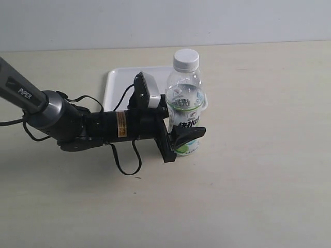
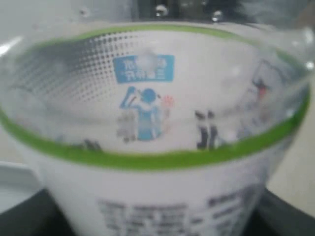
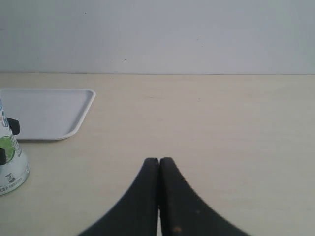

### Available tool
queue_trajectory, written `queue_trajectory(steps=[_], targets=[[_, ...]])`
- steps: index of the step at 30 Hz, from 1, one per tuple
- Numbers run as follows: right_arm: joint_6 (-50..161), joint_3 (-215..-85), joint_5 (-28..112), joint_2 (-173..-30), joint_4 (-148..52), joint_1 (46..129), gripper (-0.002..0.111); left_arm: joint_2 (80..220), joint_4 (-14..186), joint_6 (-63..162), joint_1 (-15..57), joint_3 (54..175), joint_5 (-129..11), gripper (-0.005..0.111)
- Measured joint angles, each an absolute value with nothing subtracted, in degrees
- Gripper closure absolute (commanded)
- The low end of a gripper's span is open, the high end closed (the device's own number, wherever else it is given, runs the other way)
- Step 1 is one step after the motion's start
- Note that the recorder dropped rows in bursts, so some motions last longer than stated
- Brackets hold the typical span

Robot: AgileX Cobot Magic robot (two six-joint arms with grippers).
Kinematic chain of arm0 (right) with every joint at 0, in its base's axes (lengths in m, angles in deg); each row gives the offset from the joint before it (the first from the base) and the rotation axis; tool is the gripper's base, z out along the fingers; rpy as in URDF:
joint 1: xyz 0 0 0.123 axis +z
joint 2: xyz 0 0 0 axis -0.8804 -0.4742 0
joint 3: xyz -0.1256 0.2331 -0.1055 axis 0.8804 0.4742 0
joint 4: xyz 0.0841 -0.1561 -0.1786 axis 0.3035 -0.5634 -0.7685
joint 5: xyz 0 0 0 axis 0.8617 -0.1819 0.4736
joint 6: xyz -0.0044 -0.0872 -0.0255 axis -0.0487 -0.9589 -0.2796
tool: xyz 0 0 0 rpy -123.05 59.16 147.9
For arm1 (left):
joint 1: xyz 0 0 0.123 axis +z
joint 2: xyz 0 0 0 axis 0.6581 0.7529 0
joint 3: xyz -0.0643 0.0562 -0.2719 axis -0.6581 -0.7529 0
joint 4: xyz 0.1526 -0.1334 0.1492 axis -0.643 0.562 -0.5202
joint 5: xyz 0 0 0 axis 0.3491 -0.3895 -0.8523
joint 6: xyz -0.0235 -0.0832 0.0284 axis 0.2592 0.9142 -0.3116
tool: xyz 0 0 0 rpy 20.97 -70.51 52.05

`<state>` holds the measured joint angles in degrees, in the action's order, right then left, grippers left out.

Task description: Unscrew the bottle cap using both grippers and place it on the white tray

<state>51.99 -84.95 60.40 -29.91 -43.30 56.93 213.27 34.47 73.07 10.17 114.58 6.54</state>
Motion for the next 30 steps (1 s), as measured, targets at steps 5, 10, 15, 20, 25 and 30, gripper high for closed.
queue_trajectory(steps=[5,10,15,20,25,30], targets=[[52.0,-85.0,60.4,-29.9,-43.3,56.9,0.108,213.3,34.7,73.1,10.2,114.6,6.7,0.106],[52.0,-85.0,60.4,-29.9,-43.3,56.9,0.108,213.3,34.5,69.1,10.2,114.6,7.0,0.107],[52.0,-85.0,60.4,-29.9,-43.3,56.9,0.108,212.3,32.4,67.9,10.2,114.3,6.4,0.107],[52.0,-85.0,60.4,-29.9,-43.3,56.9,0.108,210.2,30.9,67.7,11.2,111.9,5.1,0.107],[51.8,-85.0,60.3,-29.9,-43.9,56.9,0.108,208.3,30.9,67.8,12.5,109.0,4.3,0.107],[49.8,-85.0,58.0,-29.9,-45.7,56.9,0.108,206.9,30.7,68.0,12.9,106.9,3.5,0.107]])
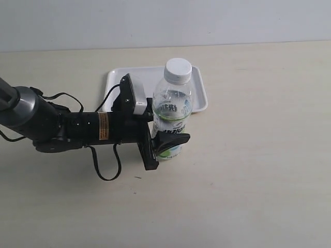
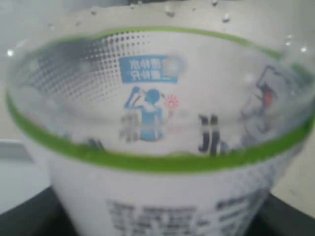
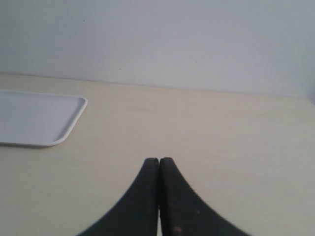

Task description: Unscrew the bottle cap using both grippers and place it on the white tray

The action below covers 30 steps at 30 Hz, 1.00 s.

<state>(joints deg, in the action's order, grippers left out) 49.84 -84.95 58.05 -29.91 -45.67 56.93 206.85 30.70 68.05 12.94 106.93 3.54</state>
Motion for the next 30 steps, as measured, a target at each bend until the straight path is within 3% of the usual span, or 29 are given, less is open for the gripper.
queue_trajectory(steps=[8,16,22,26,30], targets=[[56.5,-85.0,50.2,-29.9,-34.1,56.9,0.108,206.0,30.6,69.7,12.9,106.7,1.8,0.107],[60.3,-85.0,43.9,-29.9,-26.9,56.9,0.108,201.3,28.6,78.5,12.9,106.6,-9.0,0.107],[64.9,-86.3,29.9,-30.0,-26.0,56.9,0.108,201.2,28.3,79.0,12.9,106.6,-9.2,0.107],[65.2,-100.9,33.7,-41.1,-25.7,56.9,0.108,201.2,28.2,79.0,12.9,106.6,-9.1,0.107],[62.4,-117.6,46.6,-56.3,-27.1,56.9,0.108,201.2,28.1,79.0,12.9,106.6,-9.0,0.107]])
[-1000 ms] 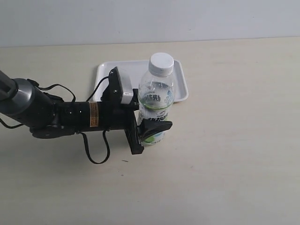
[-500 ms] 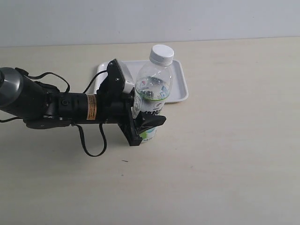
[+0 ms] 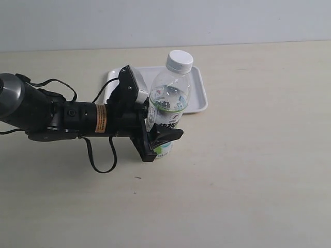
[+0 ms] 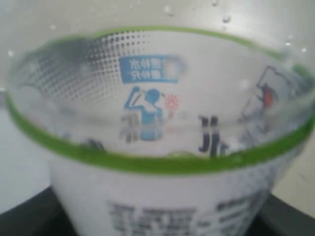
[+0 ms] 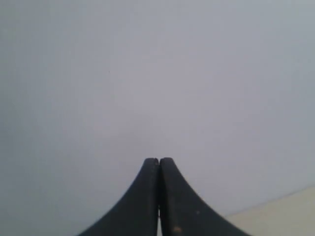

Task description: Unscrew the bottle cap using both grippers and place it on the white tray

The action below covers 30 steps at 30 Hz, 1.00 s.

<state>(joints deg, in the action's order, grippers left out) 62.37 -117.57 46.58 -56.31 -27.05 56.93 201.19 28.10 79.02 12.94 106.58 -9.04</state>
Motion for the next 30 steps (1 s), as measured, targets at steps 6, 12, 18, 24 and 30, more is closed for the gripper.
queue_trajectory(steps=[6,12,18,24,30], targets=[[55.2,-142.8,73.4,-82.1,-25.8,56.9,0.108,201.2,28.0,79.0,12.9,106.6,-9.0,0.107],[47.2,-162.2,97.8,-104.4,-19.7,58.6,0.108,201.2,27.7,79.0,12.9,106.6,-8.9,0.107],[46.3,-173.5,106.7,-117.6,-26.1,68.8,0.108,201.2,27.7,78.5,12.9,106.6,-8.9,0.107],[45.3,-184.0,111.6,-126.4,-29.7,78.2,0.104,201.2,27.3,77.9,12.9,106.6,-8.9,0.107],[44.8,-187.7,111.9,-132.0,-32.4,82.4,0.074,201.1,26.9,76.8,12.9,106.6,-8.9,0.107]])
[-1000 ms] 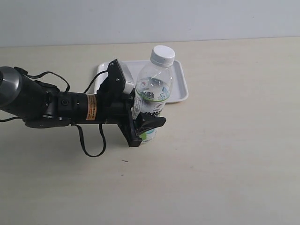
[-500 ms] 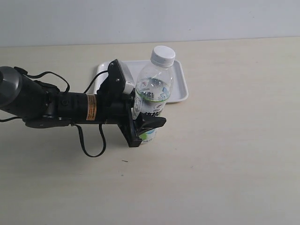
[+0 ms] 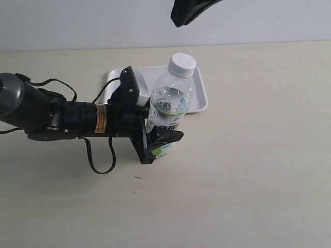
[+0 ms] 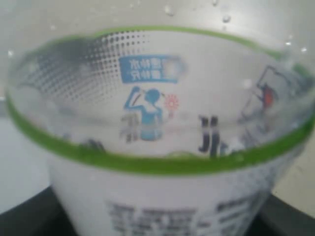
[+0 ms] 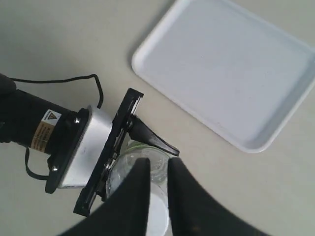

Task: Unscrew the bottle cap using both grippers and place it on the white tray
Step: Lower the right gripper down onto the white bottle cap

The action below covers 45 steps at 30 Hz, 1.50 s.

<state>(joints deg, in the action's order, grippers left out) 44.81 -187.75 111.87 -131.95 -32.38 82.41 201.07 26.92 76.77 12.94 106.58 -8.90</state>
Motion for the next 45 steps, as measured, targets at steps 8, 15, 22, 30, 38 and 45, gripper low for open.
queue_trajectory(steps=[8,15,22,30,38,45], targets=[[44.7,-183.5,112.2,-131.1,-34.7,83.0,0.041,201.1,26.8,76.5,12.9,106.6,-8.9,0.107],[43.3,-179.8,112.4,-125.6,-32.7,83.0,0.042,201.1,26.8,76.5,12.9,106.6,-8.9,0.107],[42.9,-178.2,112.5,-126.3,-31.5,83.0,0.043,201.1,26.8,76.4,12.9,106.6,-9.0,0.107],[42.2,-178.2,112.5,-128.6,-31.5,83.0,0.043,201.1,26.8,76.4,12.9,106.6,-9.1,0.107],[39.6,-177.3,112.5,-129.0,-31.4,83.0,0.043,201.1,26.8,76.0,12.9,106.6,-9.1,0.107],[38.5,-177.3,112.5,-129.5,-30.8,83.0,0.044,201.1,26.8,76.0,12.9,106.6,-9.1,0.107]])
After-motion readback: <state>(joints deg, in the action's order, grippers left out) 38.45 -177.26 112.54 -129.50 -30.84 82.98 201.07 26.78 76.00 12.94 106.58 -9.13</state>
